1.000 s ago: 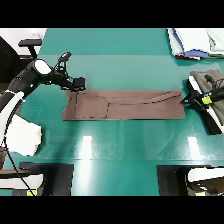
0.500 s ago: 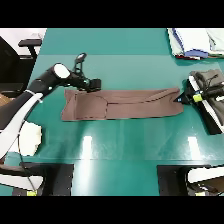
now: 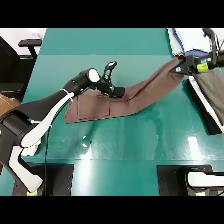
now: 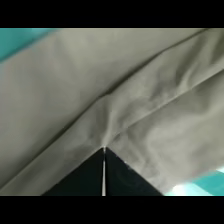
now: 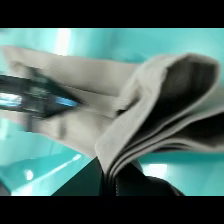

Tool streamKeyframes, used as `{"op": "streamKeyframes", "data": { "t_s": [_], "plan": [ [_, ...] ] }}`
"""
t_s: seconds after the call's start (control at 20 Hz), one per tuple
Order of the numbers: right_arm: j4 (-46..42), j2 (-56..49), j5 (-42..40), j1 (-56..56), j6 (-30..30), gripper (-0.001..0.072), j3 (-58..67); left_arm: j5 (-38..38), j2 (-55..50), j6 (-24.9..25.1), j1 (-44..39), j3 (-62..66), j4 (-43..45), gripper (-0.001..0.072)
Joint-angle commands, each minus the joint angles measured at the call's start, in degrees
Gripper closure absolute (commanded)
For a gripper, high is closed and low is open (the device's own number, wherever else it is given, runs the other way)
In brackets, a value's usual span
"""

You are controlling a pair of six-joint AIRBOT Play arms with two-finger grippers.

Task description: Fold the shirts.

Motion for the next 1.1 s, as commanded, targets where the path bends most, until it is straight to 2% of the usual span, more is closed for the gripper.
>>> {"op": "streamKeyframes", "data": {
  "t_s": [0.0,0.4,0.55,0.8,0.95,1.05],
  "plan": [
    [4.9,0.8,0.2,5.4,1.9,0.0695,5.6,-1.0,-2.3,0.0,-0.9,1.5,-0.3,0.0687],
    [6.2,0.7,-3.9,15.0,1.9,0.0695,10.6,-0.4,-2.9,0.0,-0.9,1.5,-1.2,0.0687],
    [6.2,0.7,-7.2,18.0,1.8,0.0695,10.6,-3.5,-0.8,0.4,1.4,3.5,0.7,0.0687],
    [6.4,-1.6,-14.0,27.9,1.4,0.0695,10.6,-6.8,14.0,0.5,14.8,4.1,8.5,0.0686],
    [13.6,-7.6,-23.5,38.1,-4.5,0.0683,10.7,-7.9,24.6,0.5,24.4,4.1,12.0,0.0686],
    [16.7,-13.3,-29.3,44.4,-8.3,0.0445,12.2,-8.0,29.8,0.5,29.2,4.1,13.8,0.0686]
  ]
}}
